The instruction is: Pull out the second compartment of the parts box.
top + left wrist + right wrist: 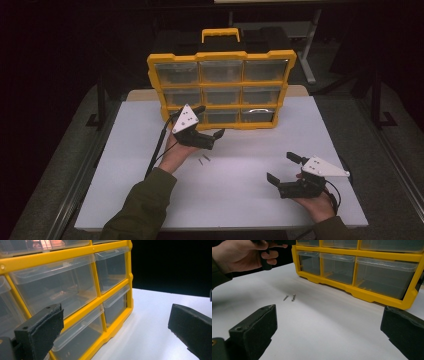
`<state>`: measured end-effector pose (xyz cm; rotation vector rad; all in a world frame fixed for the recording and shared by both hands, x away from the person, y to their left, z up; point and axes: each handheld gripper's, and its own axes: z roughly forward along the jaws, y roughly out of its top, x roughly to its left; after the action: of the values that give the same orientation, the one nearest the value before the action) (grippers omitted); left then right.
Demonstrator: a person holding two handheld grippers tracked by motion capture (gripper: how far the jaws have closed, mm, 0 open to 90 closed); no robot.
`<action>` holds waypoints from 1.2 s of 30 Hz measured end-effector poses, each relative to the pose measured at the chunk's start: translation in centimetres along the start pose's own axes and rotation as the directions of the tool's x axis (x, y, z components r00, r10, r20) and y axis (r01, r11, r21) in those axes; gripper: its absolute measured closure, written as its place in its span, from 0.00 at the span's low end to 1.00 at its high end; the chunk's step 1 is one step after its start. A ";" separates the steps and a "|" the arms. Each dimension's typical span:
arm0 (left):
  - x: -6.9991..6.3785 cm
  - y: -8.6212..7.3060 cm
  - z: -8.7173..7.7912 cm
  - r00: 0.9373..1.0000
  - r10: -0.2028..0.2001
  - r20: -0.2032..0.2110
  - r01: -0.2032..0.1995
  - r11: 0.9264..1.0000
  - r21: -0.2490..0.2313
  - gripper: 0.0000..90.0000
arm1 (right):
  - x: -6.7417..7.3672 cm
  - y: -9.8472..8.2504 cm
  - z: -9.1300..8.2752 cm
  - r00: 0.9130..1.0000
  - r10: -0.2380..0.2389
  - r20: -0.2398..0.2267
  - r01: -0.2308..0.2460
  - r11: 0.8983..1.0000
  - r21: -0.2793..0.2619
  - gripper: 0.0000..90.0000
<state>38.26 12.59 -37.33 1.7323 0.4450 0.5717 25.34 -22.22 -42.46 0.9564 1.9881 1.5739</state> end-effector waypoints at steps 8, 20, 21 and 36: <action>0.1 0.3 0.6 0.997 0.073 -0.012 -0.073 0.997 0.034 0.00 | 0.0 0.0 0.0 1.000 -0.002 0.000 0.002 1.000 0.000 0.00; -0.5 0.4 1.4 0.985 0.167 -0.029 -0.165 0.983 0.077 0.00 | 0.0 -0.1 0.0 1.000 0.001 -0.002 -0.001 1.000 0.000 0.00; -0.6 0.4 1.5 0.984 0.174 -0.026 -0.171 0.982 0.079 0.00 | 0.0 -0.1 0.0 1.000 0.001 -0.001 -0.001 1.000 0.000 0.00; -0.9 1.0 2.1 0.951 0.304 -0.051 -0.294 0.944 0.152 0.00 | -0.1 -0.2 -0.1 1.000 0.007 -0.002 -0.007 1.000 0.002 0.00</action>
<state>38.76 10.17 -36.90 1.9369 0.2790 0.8411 25.32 -22.37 -42.61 0.9642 1.9901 1.5772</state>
